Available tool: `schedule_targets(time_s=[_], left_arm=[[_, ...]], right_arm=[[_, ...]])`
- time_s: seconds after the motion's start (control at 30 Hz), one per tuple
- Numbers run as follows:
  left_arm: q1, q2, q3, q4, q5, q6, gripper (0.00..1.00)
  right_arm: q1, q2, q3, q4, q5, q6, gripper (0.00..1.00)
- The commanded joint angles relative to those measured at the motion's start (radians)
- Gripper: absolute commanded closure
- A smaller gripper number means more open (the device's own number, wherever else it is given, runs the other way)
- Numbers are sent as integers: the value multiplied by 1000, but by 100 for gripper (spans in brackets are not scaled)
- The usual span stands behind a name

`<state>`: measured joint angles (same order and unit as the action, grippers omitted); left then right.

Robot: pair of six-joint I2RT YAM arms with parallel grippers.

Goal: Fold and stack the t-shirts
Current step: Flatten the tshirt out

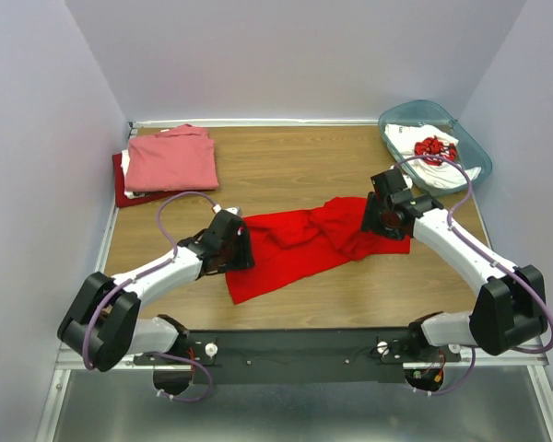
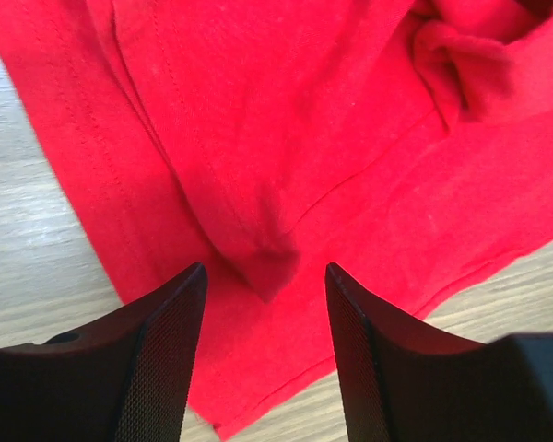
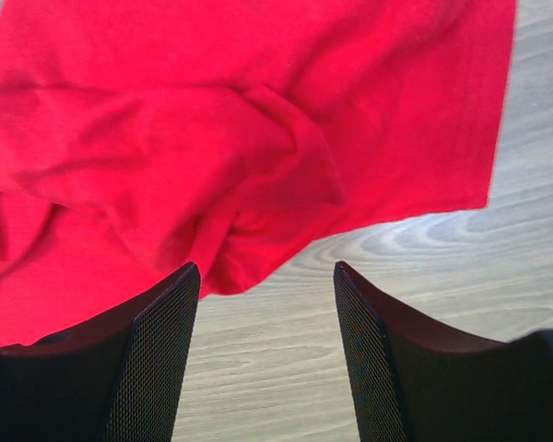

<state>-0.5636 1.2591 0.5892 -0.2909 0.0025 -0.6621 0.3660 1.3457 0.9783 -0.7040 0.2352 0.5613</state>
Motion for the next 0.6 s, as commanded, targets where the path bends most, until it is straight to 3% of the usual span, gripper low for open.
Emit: schedule_targets(time_s=[0.0, 0.23, 0.57], left_arm=[[-13, 61, 15, 19, 31, -19, 39], [-35, 91, 24, 32, 22, -19, 48], [-58, 11, 47, -56, -25, -57, 49]], right_arm=[[-1, -8, -23, 43, -37, 26, 32], [-1, -26, -46, 52, -37, 29, 32], [-1, -13, -47, 57, -48, 29, 32]])
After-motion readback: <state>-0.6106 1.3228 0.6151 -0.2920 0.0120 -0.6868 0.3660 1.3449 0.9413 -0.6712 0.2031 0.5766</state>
